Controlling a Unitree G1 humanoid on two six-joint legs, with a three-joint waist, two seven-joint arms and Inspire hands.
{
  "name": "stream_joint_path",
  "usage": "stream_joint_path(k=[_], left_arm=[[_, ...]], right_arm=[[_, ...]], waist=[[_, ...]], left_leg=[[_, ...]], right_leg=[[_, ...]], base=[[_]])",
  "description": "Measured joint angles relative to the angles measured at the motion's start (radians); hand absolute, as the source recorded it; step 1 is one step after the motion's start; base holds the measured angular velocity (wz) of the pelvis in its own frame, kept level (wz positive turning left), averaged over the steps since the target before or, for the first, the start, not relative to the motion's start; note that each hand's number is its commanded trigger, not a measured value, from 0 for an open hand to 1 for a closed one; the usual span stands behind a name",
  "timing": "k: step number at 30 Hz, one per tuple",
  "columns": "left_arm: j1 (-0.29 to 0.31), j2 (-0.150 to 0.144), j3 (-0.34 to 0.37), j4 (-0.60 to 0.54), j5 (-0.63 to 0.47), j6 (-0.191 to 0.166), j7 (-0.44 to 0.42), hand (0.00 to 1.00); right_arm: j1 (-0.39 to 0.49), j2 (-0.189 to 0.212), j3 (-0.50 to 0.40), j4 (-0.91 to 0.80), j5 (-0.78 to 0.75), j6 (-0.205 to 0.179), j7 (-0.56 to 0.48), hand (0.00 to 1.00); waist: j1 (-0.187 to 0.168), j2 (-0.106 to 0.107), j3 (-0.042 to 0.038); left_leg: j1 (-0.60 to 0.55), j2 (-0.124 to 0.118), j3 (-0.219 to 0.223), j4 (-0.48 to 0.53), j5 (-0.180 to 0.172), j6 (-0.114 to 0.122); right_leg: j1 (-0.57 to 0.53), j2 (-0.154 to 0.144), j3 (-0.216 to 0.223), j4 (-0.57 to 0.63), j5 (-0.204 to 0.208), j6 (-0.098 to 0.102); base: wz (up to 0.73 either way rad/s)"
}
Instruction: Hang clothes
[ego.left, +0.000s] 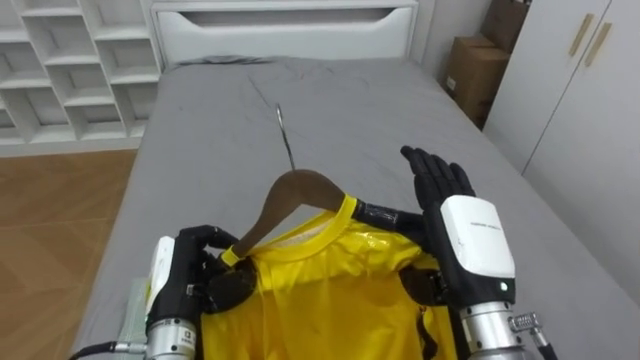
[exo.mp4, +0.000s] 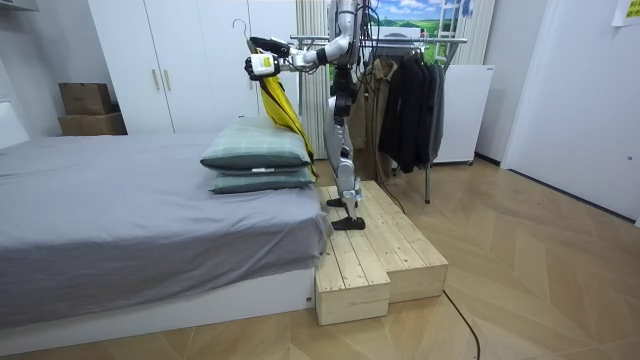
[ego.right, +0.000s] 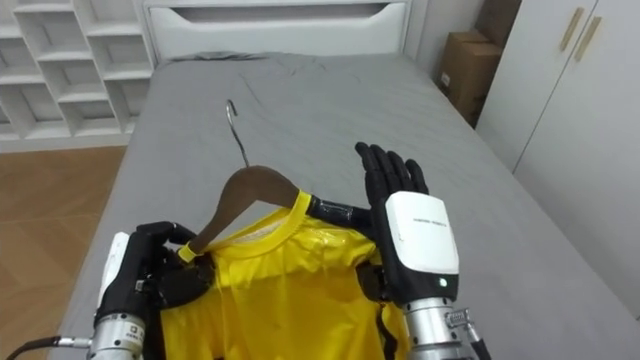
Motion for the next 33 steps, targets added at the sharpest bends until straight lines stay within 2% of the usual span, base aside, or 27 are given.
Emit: stream_joint_path(k=[8,13,18,24,33], left_arm=[[0.000,-0.008,-0.004,-0.010,0.070,0.003,0.005,1.00],[-0.001,-0.008,-0.007,-0.030,0.075,0.003,0.010,1.00],[-0.005,-0.007,-0.009,-0.038,0.096,0.003,0.017,1.00],[-0.011,0.008,-0.011,-0.117,0.128,0.005,0.015,1.00],[-0.012,0.009,-0.017,-0.125,0.150,0.007,-0.004,1.00]], right_arm=[[0.000,0.002,0.037,0.038,0.002,0.000,0.006,0.00],[0.000,0.003,0.037,0.049,0.003,0.000,0.010,0.00],[-0.006,0.023,0.036,0.066,0.037,-0.006,0.010,0.00],[-0.079,0.020,0.032,0.130,0.042,-0.009,0.006,0.00],[-0.081,0.015,0.034,0.155,0.067,-0.012,-0.012,0.00]], waist=[[0.018,-0.002,0.0006],[0.026,-0.007,0.0050],[0.024,-0.008,0.0056],[0.022,-0.008,0.0070],[0.021,-0.010,0.0072]], left_leg=[[0.003,-0.001,-0.026,-0.002,0.000,0.000],[0.002,-0.002,-0.036,-0.003,0.000,0.000],[0.001,-0.002,-0.038,-0.002,0.000,0.000],[-0.011,-0.006,-0.042,0.000,0.002,0.001],[-0.010,-0.006,-0.042,-0.002,0.002,0.001]], right_leg=[[0.010,-0.001,-0.016,0.001,0.000,0.000],[0.014,-0.001,-0.021,-0.001,0.000,0.000],[0.016,-0.002,-0.028,-0.003,0.000,0.000],[0.017,-0.004,-0.041,-0.021,0.000,0.000],[0.018,-0.006,-0.045,-0.019,0.000,0.000]], base=[[0.08],[0.06],[0.00],[0.04],[0.01]])
